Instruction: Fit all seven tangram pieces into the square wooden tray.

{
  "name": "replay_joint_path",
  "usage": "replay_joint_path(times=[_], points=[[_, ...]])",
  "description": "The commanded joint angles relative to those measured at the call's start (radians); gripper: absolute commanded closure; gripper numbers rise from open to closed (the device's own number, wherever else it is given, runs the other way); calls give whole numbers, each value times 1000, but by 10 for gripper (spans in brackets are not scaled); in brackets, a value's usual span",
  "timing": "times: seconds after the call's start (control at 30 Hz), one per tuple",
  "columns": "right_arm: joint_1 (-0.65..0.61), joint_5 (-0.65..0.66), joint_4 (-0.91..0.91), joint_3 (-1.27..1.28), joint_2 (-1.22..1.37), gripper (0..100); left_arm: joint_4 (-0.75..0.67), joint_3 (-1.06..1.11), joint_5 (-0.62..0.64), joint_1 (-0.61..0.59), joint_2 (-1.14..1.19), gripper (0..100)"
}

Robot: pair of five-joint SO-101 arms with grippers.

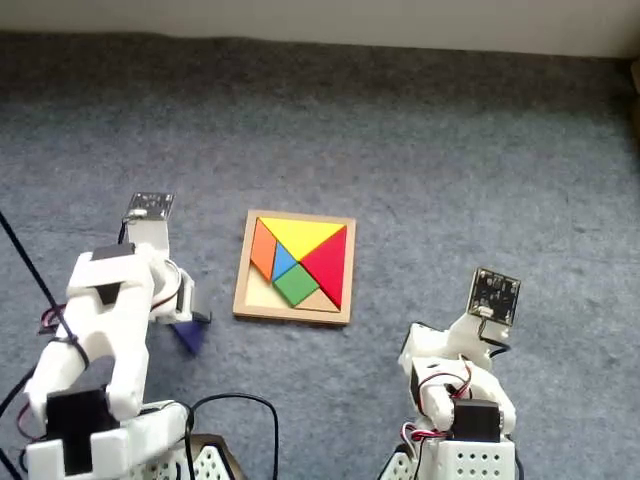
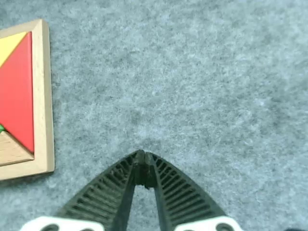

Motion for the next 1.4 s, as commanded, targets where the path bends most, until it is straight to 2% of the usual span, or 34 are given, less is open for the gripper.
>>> replay_joint_path(times=[0.0, 0.07, 0.23, 0.57, 0.8, 0.9, 1.13, 1.37], points=[[10, 9, -18, 143, -13, 995, 114, -203, 11, 39, 183, 727], [10, 9, -18, 143, -13, 995, 153, -268, 9, 39, 257, 736], [10, 9, -18, 143, -13, 995, 193, -349, 8, 56, 341, 844], [10, 9, -18, 143, -13, 995, 186, -378, 3, 124, 341, 853], [10, 9, -18, 143, -13, 995, 233, -455, 0, 153, 309, 853], [10, 9, -18, 143, -13, 995, 284, -476, -64, 165, 232, 853], [10, 9, -18, 143, -13, 995, 365, -469, -81, 255, 31, 850], [10, 9, -18, 143, -13, 995, 376, -473, -83, 440, 18, 849]])
